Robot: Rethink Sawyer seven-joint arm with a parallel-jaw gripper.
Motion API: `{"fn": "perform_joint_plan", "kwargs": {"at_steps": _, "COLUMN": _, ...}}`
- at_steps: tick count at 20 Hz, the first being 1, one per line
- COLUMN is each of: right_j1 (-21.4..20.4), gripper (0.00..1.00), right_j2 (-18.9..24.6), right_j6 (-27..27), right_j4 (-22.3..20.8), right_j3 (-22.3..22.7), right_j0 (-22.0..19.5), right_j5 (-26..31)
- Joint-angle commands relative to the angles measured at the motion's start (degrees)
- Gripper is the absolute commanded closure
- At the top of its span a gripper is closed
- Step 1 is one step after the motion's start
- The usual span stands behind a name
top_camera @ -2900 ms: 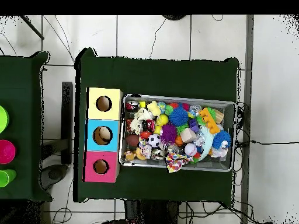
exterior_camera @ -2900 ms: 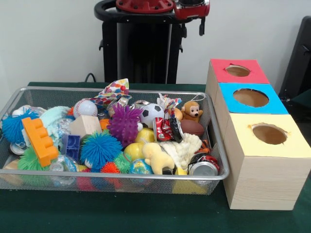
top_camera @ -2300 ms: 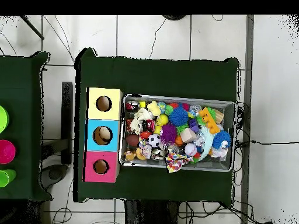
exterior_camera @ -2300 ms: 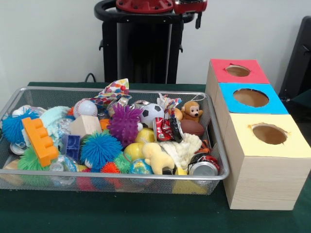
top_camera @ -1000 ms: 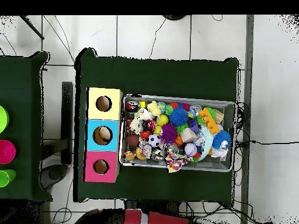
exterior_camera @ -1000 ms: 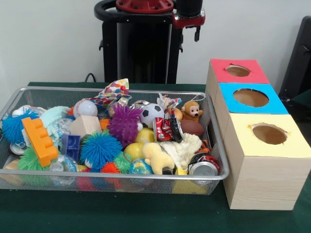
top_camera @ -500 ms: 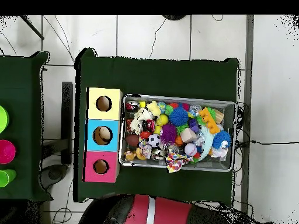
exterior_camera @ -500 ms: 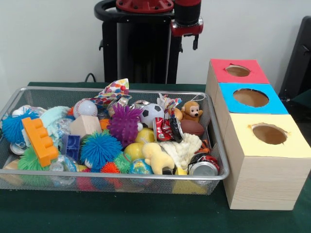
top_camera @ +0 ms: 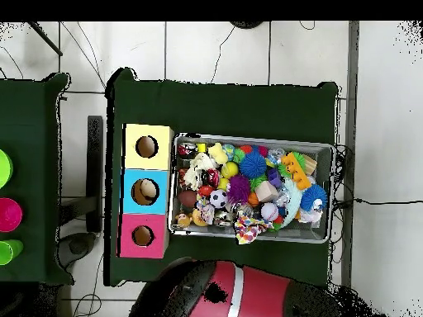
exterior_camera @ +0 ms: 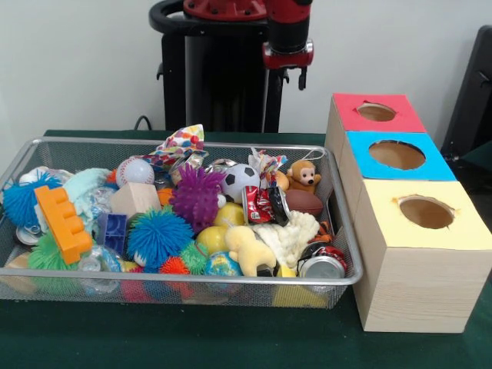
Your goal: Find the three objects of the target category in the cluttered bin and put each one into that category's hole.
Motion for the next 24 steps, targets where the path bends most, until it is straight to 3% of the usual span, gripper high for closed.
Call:
{"fn": "perform_joint_plan", "kwargs": {"at_steps": 1, "right_j1": 5.32, "gripper": 0.00, "right_j2": -0.81, "right_j6": 12.94, "right_j4": 2.70, "right_j3": -13.15, "right_j0": -3.14, "right_j5": -3.94}}
{"fn": "perform_joint_plan", "kwargs": {"at_steps": 10, "right_j1": 6.68, "gripper": 0.00, "right_j2": -2.51, "right_j6": 9.97, "right_j4": 0.99, "right_j3": -16.65, "right_j0": -5.91, "right_j5": -2.61}}
{"fn": "perform_joint_plan", "kwargs": {"at_steps": 24, "right_j1": -2.01, "gripper": 0.00, "right_j2": -3.57, "right_j6": 4.49, "right_j4": -0.63, "right_j3": -17.64, "right_j0": -8.69, "right_j5": 9.16}}
